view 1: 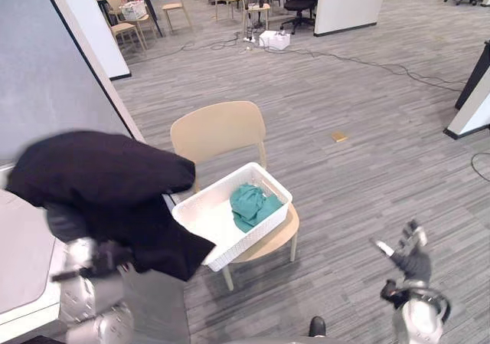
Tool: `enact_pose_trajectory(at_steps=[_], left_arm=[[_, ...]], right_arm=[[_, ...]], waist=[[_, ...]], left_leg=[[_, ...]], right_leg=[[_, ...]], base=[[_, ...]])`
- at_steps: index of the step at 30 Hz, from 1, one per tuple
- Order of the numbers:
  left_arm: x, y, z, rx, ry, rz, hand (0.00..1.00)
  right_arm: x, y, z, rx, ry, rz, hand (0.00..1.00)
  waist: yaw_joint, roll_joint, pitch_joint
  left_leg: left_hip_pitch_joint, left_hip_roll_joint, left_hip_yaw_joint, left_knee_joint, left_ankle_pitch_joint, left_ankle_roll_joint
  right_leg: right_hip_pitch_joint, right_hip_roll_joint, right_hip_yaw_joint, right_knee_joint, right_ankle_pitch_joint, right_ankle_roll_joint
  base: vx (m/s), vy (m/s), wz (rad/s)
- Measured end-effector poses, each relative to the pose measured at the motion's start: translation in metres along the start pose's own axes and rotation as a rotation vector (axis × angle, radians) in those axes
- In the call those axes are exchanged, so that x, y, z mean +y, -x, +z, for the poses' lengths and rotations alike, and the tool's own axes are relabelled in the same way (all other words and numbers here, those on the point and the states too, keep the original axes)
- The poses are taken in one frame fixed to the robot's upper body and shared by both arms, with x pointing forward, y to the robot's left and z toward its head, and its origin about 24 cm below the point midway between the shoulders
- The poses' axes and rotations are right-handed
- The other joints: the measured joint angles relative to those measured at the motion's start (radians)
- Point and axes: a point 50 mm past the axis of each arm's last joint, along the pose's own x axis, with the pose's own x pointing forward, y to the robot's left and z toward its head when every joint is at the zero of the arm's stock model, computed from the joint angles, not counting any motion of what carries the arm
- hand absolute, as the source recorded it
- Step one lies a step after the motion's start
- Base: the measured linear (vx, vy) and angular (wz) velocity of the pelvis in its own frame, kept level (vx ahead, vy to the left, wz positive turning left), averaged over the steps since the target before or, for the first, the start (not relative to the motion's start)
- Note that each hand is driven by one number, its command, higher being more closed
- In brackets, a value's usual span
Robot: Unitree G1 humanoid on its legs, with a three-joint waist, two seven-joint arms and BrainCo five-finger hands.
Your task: Pick up the laundry basket with both hands and put the clothes into the washing machine.
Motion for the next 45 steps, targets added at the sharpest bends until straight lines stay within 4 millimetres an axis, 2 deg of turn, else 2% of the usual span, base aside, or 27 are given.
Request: enact_pose_trajectory(at_steps=[1,4,7,12,17,20,22,23,24,25,26,27,28,29,30,32,33,34,35,36,37,38,39,40,42,43,45], left_arm=[[0.0,0.018,-0.014,0.084,0.003,0.054,1.0],[0.008,0.041,-0.043,0.239,0.0,0.147,1.0],[0.017,0.062,-0.076,0.414,0.008,0.211,1.0],[0.031,0.098,-0.114,0.652,0.001,0.297,1.0],[0.033,0.105,-0.118,0.701,-0.019,0.304,1.0],[0.032,0.105,-0.119,0.709,-0.014,0.297,1.0],[0.028,0.1,-0.121,0.702,-0.007,0.276,1.0],[0.027,0.099,-0.122,0.701,-0.004,0.274,1.0],[0.027,0.099,-0.122,0.701,-0.004,0.273,1.0],[0.027,0.098,-0.122,0.7,-0.002,0.271,1.0],[0.029,0.095,-0.119,0.686,-0.006,0.271,1.0],[0.028,0.096,-0.118,0.682,0.001,0.271,1.0],[0.026,0.097,-0.119,0.691,0.007,0.268,1.0],[0.023,0.098,-0.121,0.7,0.015,0.259,1.0],[0.019,0.097,-0.123,0.709,0.024,0.237,1.0],[0.012,0.092,-0.127,0.716,0.032,0.192,1.0],[0.007,0.086,-0.129,0.711,0.035,0.163,1.0],[0.006,0.084,-0.129,0.708,0.037,0.15,1.0],[0.0,0.076,-0.132,0.694,0.041,0.125,1.0],[-0.002,0.071,-0.132,0.682,0.035,0.111,1.0],[-0.003,0.068,-0.132,0.677,0.032,0.103,1.0],[-0.005,0.064,-0.133,0.672,0.028,0.092,1.0],[-0.005,0.063,-0.135,0.678,0.017,0.083,1.0],[-0.005,0.064,-0.135,0.684,0.003,0.077,1.0],[-0.002,0.07,-0.135,0.706,-0.016,0.081,1.0],[-0.002,0.07,-0.134,0.707,-0.02,0.081,1.0],[0.002,0.071,-0.131,0.702,-0.037,0.093,1.0]], right_arm=[[0.001,0.008,-0.017,0.075,-0.032,-0.001,0.0],[0.0,0.018,-0.044,0.197,-0.071,-0.002,0.0],[-0.002,0.027,-0.068,0.309,-0.077,-0.012,0.0],[0.003,0.039,-0.097,0.465,-0.057,0.018,0.0],[0.017,0.029,-0.094,0.463,-0.058,0.08,0.0],[0.031,0.019,-0.091,0.457,-0.034,0.148,0.0],[0.039,0.013,-0.091,0.47,-0.017,0.181,0.0],[0.043,0.008,-0.092,0.475,-0.009,0.192,0.0],[0.044,0.006,-0.091,0.476,-0.005,0.193,0.0],[0.046,0.003,-0.092,0.485,0.002,0.196,0.0],[0.049,0.002,-0.095,0.503,-0.004,0.192,0.0],[0.048,0.0,-0.096,0.514,-0.005,0.184,0.0],[0.046,0.001,-0.097,0.527,-0.001,0.172,0.0],[0.041,0.001,-0.099,0.537,-0.002,0.148,0.0],[0.033,0.002,-0.1,0.547,0.0,0.122,0.0],[0.019,0.005,-0.102,0.562,-0.008,0.068,0.0],[0.011,0.005,-0.103,0.566,-0.021,0.03,0.0],[0.007,0.007,-0.104,0.573,-0.028,0.009,0.0],[0.002,0.01,-0.107,0.59,-0.041,-0.024,0.0],[0.002,0.017,-0.114,0.627,-0.073,-0.055,0.0],[0.003,0.02,-0.117,0.643,-0.098,-0.07,0.0],[0.007,0.021,-0.12,0.659,-0.165,-0.1,0.0],[0.011,0.022,-0.121,0.663,-0.221,-0.12,0.0],[0.012,0.023,-0.122,0.666,-0.24,-0.125,0.0],[0.012,0.025,-0.123,0.669,-0.265,-0.133,0.0],[0.013,0.026,-0.123,0.669,-0.267,-0.132,0.0],[0.016,0.03,-0.125,0.685,-0.273,-0.124,0.0]], waist=[[-0.001,0.003,0.002],[0.0,0.008,0.008],[0.004,0.021,0.016],[0.015,0.022,0.034],[0.028,0.027,0.129],[0.039,0.015,0.145],[0.053,-0.015,0.166],[0.051,-0.024,0.169],[0.053,-0.023,0.169],[0.057,-0.03,0.167],[0.055,-0.04,0.17],[0.064,-0.025,0.168],[0.07,-0.013,0.165],[0.069,-0.003,0.158],[0.049,0.005,0.152],[0.031,0.015,0.128],[0.02,0.026,0.115],[0.012,0.03,0.109],[-0.001,0.019,0.09],[-0.006,-0.004,0.073],[-0.003,-0.008,0.067],[-0.002,-0.008,0.063],[-0.001,-0.013,0.062],[0.001,-0.024,0.059],[0.019,-0.042,0.039],[0.023,-0.051,0.034],[0.048,-0.072,0.027]], left_leg=[[-0.003,0.0,-0.001,0.0,0.0,0.0],[-0.014,0.003,-0.003,0.003,-0.001,0.001],[-0.016,0.008,-0.003,0.011,-0.007,0.011],[-0.034,0.046,0.001,0.058,-0.033,0.019],[-0.058,0.092,-0.013,0.115,-0.057,0.051],[-0.12,0.083,-0.032,0.111,-0.032,0.11],[-0.172,0.045,-0.058,0.123,0.048,0.194],[-0.22,0.032,-0.062,0.159,0.104,0.211],[-0.236,0.032,-0.06,0.172,0.136,0.204],[-0.24,0.024,-0.059,0.131,0.238,0.149],[-0.239,0.029,-0.058,0.14,0.236,0.164],[-0.269,0.07,-0.036,0.332,0.148,0.207],[-0.265,0.105,-0.009,0.475,0.124,0.236],[-0.247,0.135,0.023,0.566,0.119,0.24],[-0.2,0.171,0.074,0.633,0.119,0.24],[-0.123,0.218,0.159,0.624,0.123,0.247],[-0.081,0.243,0.214,0.555,0.161,0.287],[-0.069,0.236,0.23,0.505,0.133,0.261],[-0.07,0.201,0.265,0.438,0.081,0.244],[-0.065,0.171,0.279,0.375,0.049,0.193],[-0.062,0.166,0.291,0.343,0.029,0.16],[-0.048,0.151,0.315,0.289,-0.007,0.097],[-0.029,0.121,0.325,0.245,-0.028,0.053],[-0.014,0.101,0.328,0.225,-0.029,0.049],[0.035,0.023,0.335,0.176,-0.028,0.048],[0.046,0.005,0.336,0.164,-0.028,0.048],[0.079,-0.052,0.332,0.13,-0.028,0.05]], right_leg=[[0.0,0.0,0.0,0.0,-0.001,0.002],[-0.005,0.0,-0.004,0.0,-0.003,0.005],[-0.004,0.004,-0.008,0.001,-0.005,0.008],[0.002,0.03,-0.022,0.002,-0.016,-0.001],[-0.027,0.045,-0.05,0.106,-0.08,-0.023],[-0.101,0.018,-0.082,0.184,-0.122,-0.03],[-0.147,-0.034,-0.117,0.251,-0.156,-0.038],[-0.16,-0.066,-0.147,0.284,-0.169,-0.042],[-0.16,-0.077,-0.162,0.292,-0.176,-0.05],[-0.152,-0.096,-0.191,0.29,-0.189,-0.069],[-0.143,-0.11,-0.222,0.277,-0.193,-0.08],[-0.13,-0.102,-0.244,0.287,-0.201,-0.097],[-0.118,-0.095,-0.26,0.297,-0.204,-0.104],[-0.104,-0.094,-0.285,0.3,-0.203,-0.103],[-0.075,-0.097,-0.324,0.295,-0.206,-0.106],[-0.061,-0.11,-0.381,0.295,-0.202,-0.102],[-0.06,-0.12,-0.429,0.301,-0.186,-0.084],[-0.061,-0.131,-0.455,0.309,-0.179,-0.076],[-0.06,-0.157,-0.509,0.303,-0.152,-0.073],[-0.059,-0.183,-0.557,0.288,-0.125,-0.071],[-0.056,-0.194,-0.578,0.281,-0.109,-0.073],[-0.052,-0.201,-0.615,0.285,-0.084,-0.077],[-0.038,-0.224,-0.645,0.297,-0.062,-0.078],[-0.031,-0.245,-0.656,0.306,-0.053,-0.081],[0.004,-0.325,-0.666,0.325,0.018,-0.085],[0.009,-0.343,-0.666,0.328,0.035,-0.088],[0.031,-0.403,-0.675,0.346,0.08,-0.089]], base=[[0.04,0.009,0.05],[0.02,0.006,0.06],[0.01,0.0,0.02],[0.0,0.0,0.0],[-0.02,-0.021,0.1],[-0.01,-0.04,0.35],[0.0,-0.062,0.8],[-0.03,-0.088,0.87],[-0.04,-0.12,0.93],[-0.05,-0.103,0.84],[-0.06,-0.132,0.76],[-0.03,-0.099,0.46],[0.01,-0.1,0.31],[0.04,-0.034,0.56],[0.02,0.026,0.91],[-0.03,0.104,1.07],[-0.07,0.139,1.01],[-0.13,0.201,1.3],[-0.15,0.223,1.32],[-0.15,0.235,1.22],[-0.12,0.304,1.0],[-0.14,0.426,0.77],[-0.14,0.423,0.65],[-0.15,0.342,0.43],[-0.15,0.211,0.22],[-0.14,0.199,0.22],[-0.11,0.171,0.23]])
